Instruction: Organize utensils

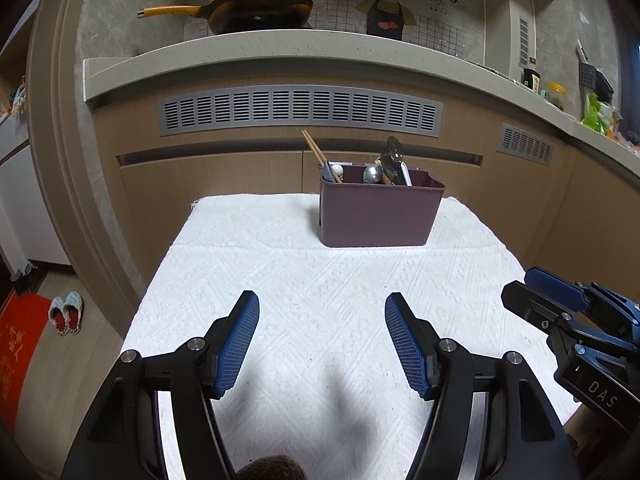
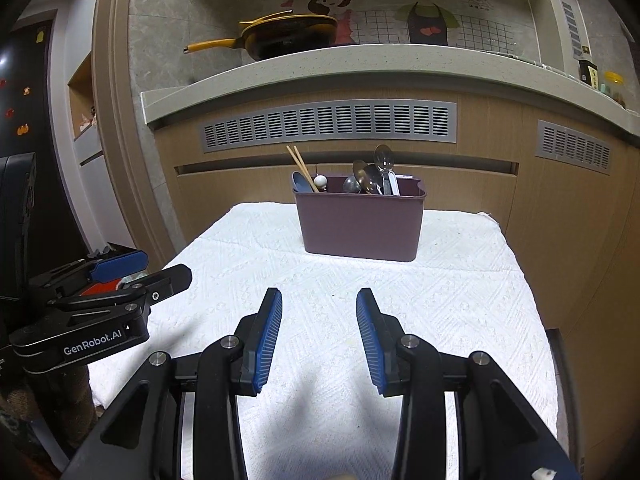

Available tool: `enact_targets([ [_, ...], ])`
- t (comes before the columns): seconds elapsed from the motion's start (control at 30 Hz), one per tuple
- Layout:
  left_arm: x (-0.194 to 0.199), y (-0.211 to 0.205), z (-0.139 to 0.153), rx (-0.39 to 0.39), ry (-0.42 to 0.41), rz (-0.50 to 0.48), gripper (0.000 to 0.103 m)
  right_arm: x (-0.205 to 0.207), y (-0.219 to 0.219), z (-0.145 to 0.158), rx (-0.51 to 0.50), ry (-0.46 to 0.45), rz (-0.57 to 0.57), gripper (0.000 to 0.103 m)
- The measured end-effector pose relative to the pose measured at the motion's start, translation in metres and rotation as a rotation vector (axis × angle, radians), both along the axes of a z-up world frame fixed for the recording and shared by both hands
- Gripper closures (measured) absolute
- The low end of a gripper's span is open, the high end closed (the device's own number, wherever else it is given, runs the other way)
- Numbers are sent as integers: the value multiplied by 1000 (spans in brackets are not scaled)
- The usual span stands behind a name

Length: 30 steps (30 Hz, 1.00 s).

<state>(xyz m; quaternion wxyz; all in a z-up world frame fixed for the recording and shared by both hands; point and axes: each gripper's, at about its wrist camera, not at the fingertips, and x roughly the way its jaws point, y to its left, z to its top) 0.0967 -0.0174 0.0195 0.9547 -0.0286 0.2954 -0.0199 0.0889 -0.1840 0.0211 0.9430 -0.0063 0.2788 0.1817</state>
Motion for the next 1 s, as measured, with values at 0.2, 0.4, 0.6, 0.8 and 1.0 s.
enact_targets([
  [0.2,-1,-2,0,7,-2,-5,37,1,-2,-1,-2,-3,2,67],
  [0.4,-1,-3,0,13,0,-10,37,1,-2,0,-5,-6,3,67],
  [0.6,0,-2,0,12,5,-12,37,2,-2,0,-9,-10,-2,67],
  [0.8,0,-3,-1,13,9,-21,37,3,-3,0,-13,-12,-15,66],
  [1.0,-1,-3,1,11,2,-28,37,4,-2,2,-26,-29,-37,66],
])
